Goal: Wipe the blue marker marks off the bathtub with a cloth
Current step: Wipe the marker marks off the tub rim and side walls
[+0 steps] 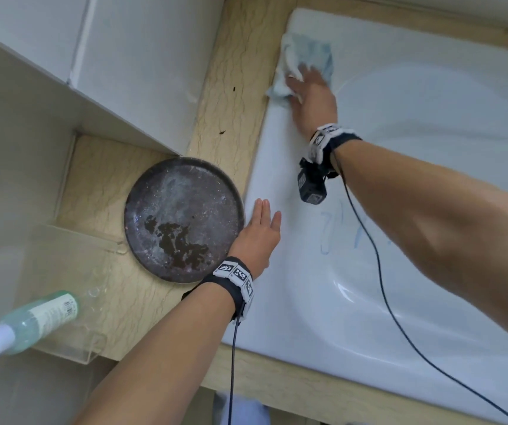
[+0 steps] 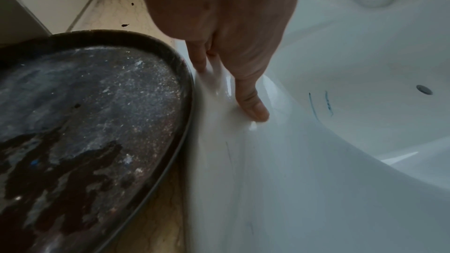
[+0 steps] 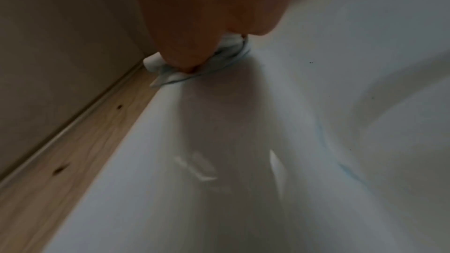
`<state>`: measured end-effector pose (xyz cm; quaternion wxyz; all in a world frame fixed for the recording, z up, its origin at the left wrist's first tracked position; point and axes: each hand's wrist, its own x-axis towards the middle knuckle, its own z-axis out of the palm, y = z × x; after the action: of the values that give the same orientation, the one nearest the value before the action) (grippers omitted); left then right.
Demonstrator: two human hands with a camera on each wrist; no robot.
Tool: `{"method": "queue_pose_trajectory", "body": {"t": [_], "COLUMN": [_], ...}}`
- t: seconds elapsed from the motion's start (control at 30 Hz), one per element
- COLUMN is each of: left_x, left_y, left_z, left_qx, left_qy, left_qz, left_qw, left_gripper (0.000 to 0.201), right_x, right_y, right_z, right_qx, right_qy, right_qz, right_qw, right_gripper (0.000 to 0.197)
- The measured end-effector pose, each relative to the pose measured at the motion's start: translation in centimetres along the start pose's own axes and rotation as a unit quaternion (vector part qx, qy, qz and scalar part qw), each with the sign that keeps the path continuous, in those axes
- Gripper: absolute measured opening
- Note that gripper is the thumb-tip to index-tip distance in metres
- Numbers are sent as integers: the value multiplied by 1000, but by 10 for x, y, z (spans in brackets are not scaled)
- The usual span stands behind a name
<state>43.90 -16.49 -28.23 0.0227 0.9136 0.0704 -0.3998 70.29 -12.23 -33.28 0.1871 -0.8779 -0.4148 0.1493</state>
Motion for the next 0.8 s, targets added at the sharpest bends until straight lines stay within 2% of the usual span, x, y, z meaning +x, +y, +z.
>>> {"method": "queue_pose_trajectory", "body": {"t": [0.07,0.1,0.13,0.17,0.2,0.23,0.27,0.3,0.33,0.43,0.47,0.53,0.6,0.67,0.8], "left_x": [-1,0,0,1,1,2,2,2,3,4,4,5,7,8,9], "left_y": [1,1,2,2,2,3,4,4,4,3,4,5,6,5,5], "left_z": [-3,-3,-4,-5,-5,-4,-2,0,1,3,4,5,4,4,4], "left_qx": [3,-1,-2,1,7,10,7,2,-2,6,4,2,-16,-50,-49], "left_qy": [-1,0,3,6,7,8,7,6,5,9,11,7,2,0,-4], "left_qz": [-2,-5,-4,-2,-2,-3,-6,-7,-7,-4,-3,-7,-14,-17,-19], "left_qw": [1000,1000,1000,1000,1000,1000,1000,1000,1000,1000,1000,1000,1000,999,999], "left_gripper": [105,105,105,105,105,104,104,104,104,103,104,107,108,110,112], "right_x": [-28,-54,-84,-111,-131,-139,-134,-122,-105,-28,-7,13,2,-40,-126], "right_y": [-18,-26,-27,-26,-20,-9,2,10,12,25,32,41,32,11,-8], "right_z": [6,15,24,32,34,36,33,30,27,10,2,-7,2,22,47], "right_qx": [42,119,146,128,73,34,28,16,11,28,43,46,51,71,97], "right_qy": [-22,-30,-15,-16,-47,-71,-98,-96,-80,2,18,30,47,67,40], "right_qz": [-31,-61,-127,-219,-287,-325,-330,-325,-291,-89,-28,34,63,64,-20], "right_qw": [998,991,981,967,954,942,938,941,953,996,999,998,996,993,994], "right_gripper": [46,44,41,40,39,38,40,41,43,45,44,42,44,48,50]}}
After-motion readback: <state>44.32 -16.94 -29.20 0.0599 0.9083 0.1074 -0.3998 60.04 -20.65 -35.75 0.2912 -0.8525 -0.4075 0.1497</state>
